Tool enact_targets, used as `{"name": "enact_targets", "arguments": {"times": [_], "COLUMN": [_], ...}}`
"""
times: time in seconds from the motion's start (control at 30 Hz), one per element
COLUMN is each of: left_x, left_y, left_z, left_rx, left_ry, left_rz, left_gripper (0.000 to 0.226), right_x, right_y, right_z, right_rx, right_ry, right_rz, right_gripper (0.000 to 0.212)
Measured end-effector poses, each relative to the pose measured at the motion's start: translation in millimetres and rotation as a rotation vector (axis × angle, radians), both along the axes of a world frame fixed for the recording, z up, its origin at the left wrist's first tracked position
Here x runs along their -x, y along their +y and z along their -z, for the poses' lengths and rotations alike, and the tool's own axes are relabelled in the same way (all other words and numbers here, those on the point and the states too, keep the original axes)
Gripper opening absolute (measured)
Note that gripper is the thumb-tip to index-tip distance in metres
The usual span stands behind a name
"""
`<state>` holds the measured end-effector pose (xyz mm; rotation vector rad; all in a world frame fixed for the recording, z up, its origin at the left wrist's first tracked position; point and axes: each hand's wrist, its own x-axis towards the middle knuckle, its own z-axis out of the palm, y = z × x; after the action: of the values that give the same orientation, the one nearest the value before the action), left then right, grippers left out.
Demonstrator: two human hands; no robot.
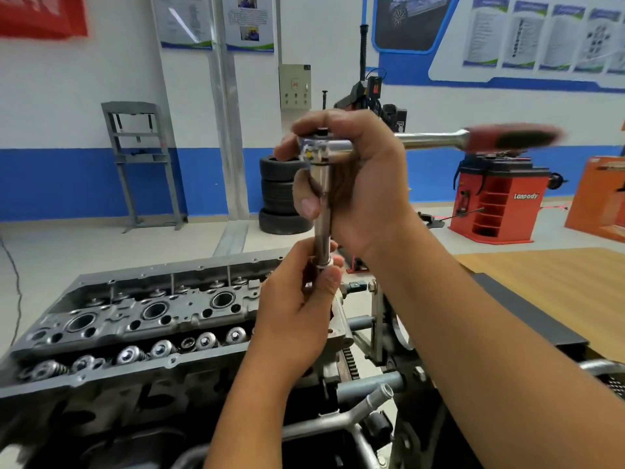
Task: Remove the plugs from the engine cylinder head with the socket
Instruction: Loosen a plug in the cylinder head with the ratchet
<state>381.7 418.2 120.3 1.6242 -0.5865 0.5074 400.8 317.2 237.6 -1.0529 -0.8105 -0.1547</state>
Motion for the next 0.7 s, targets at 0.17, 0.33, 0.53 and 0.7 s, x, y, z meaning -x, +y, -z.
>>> {"name": "enact_targets", "arguments": {"times": [0.17, 0.33, 0.53, 0.7], "left_x": [0, -3, -4, -1], "left_y": [-3, -4, 10, 0], "left_z": [-1, 4, 1, 3], "left_rx": [0.083, 0.115, 0.046, 0.156], "left_ry": [0.069, 0.021, 0.046, 0.059], "left_rz": [-0.054, -0.162, 0.054, -0.106], "left_gripper": [0.04, 0.045, 0.026, 0.034], "right_x": [-13, -2, 2, -1], "right_y": [2, 21, 16, 20], "right_z": [-5, 12, -6, -2], "right_rx": [-0.054, -0.058, 0.112, 0.028], "right_ry": [0.16, -0.049, 0.069, 0.17], "right_rz": [-0.161, 0.292, 0.013, 0.014], "right_gripper": [0.028, 0.025, 0.031, 0.043]}}
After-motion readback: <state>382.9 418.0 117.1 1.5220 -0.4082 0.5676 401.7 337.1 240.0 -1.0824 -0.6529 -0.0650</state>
